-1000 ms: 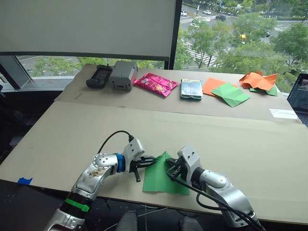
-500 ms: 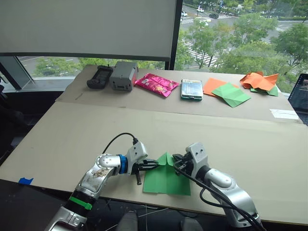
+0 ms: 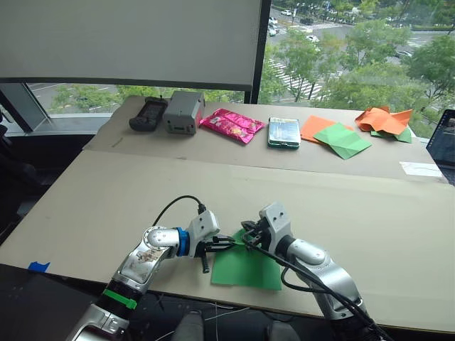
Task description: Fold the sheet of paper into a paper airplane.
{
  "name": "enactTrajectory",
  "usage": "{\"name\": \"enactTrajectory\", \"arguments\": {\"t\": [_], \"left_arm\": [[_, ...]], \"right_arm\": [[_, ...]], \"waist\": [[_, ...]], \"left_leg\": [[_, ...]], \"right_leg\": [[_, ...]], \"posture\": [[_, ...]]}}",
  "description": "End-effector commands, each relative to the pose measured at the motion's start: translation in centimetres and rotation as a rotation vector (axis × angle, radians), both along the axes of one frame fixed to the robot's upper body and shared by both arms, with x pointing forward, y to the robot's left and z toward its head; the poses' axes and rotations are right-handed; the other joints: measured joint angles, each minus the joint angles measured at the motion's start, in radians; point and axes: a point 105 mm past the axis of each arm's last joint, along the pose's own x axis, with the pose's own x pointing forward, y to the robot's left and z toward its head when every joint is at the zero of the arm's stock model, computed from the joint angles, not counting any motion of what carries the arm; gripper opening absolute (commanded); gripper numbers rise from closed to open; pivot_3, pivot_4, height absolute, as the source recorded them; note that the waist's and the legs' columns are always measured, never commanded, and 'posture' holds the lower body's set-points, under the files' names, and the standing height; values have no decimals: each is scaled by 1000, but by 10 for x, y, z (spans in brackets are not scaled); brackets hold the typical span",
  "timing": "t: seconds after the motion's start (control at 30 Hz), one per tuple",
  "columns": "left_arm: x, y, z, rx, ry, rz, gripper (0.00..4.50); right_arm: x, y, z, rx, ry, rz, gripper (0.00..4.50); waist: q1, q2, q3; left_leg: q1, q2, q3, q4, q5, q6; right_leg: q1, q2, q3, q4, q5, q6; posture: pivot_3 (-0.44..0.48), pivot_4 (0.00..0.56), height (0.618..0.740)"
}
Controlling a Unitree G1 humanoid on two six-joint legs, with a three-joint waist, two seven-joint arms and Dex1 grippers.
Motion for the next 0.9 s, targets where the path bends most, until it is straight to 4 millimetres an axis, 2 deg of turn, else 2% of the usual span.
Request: {"name": "enactTrajectory", "arguments": {"t": [0.03, 0.37, 0.53, 0.7, 0.9], "left_arm": [[-5, 1, -8, 29, 24, -13, 343], [-4, 6, -2, 40, 3, -30, 343], [4, 14, 19, -2, 19, -19, 1835], [17, 14, 42, -72, 16, -8, 1835], [19, 2, 49, -125, 44, -63, 19]], "right_arm": [[0, -3, -6, -54, 19, 6, 0], [-4, -4, -22, -92, 84, -7, 0], [-6, -3, -23, -99, 82, -8, 0], [-6, -3, -23, -100, 79, -15, 0], [-8, -3, -25, -103, 82, -25, 0]], "waist": [[0, 0, -2], [-3, -2, -8], [-4, -2, -8], [-3, -3, -8], [-4, -3, -8]], "left_leg": [[0, 0, 0, 0, 0, 0], [2, 0, 0, 0, 0, 0], [2, 0, 0, 0, 0, 0], [1, 0, 0, 0, 0, 0], [2, 0, 0, 0, 0, 0]], "right_leg": [[0, 0, 0, 0, 0, 0], [0, 0, 0, 1, 0, 0], [0, 0, 0, 1, 0, 0], [0, 0, 0, 1, 0, 0], [1, 0, 0, 2, 0, 0]], "posture": [[0, 150, 713], [0, 150, 713], [0, 150, 713], [0, 150, 713], [0, 150, 713]]}}
